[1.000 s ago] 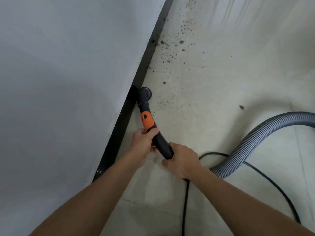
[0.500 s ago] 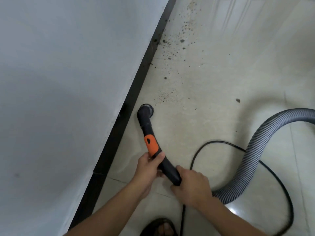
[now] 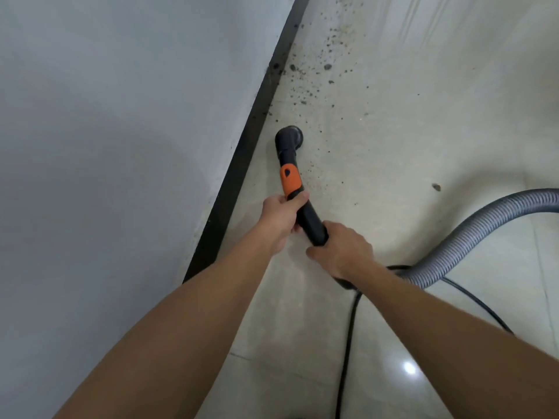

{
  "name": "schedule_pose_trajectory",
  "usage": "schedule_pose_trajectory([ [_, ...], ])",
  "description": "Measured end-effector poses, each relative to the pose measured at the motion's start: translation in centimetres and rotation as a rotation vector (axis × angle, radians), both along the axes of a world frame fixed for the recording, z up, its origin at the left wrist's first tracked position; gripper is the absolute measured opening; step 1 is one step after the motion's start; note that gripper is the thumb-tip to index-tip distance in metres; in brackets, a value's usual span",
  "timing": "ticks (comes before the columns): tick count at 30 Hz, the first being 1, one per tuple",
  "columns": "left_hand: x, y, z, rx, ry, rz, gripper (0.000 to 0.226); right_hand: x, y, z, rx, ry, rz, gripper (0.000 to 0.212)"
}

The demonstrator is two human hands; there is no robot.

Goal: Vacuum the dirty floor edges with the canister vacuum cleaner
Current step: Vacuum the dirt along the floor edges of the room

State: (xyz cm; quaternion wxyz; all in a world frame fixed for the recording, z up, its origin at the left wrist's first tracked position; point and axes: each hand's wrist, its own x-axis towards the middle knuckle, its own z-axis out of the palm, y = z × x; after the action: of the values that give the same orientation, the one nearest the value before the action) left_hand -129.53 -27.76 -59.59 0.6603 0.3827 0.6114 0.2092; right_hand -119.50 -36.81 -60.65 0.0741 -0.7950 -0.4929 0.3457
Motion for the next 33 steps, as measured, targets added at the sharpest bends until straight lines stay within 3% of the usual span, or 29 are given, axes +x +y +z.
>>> schedule_pose_trajectory([
  [10, -8.1, -13.3, -1.5, -0.07, -0.043, -0.072, 0.028, -6.8, -13.9, -0.7, -0.036, -0.016, 0.069, 0.026],
  [20, 0.8, -5.5, -0.1, 0.013, -0.054, -0.072, 0.017, -0.3, -6.2, 0.2, 0.0, 0.029, -0.102, 0.023],
  [28, -7.0, -14.6, -0.8, -0.075, -0.046, -0.203, 0.018, -7.1, -16.6, 0.1, -0.054, 0.026, -0.072, 0.034],
  [33, -3.2, -14.4, -1.0, -0.042, -0.055, -0.229, 0.013, -4.7, -16.8, 0.5, -0.051, 0.011, -0.18, 0.029],
])
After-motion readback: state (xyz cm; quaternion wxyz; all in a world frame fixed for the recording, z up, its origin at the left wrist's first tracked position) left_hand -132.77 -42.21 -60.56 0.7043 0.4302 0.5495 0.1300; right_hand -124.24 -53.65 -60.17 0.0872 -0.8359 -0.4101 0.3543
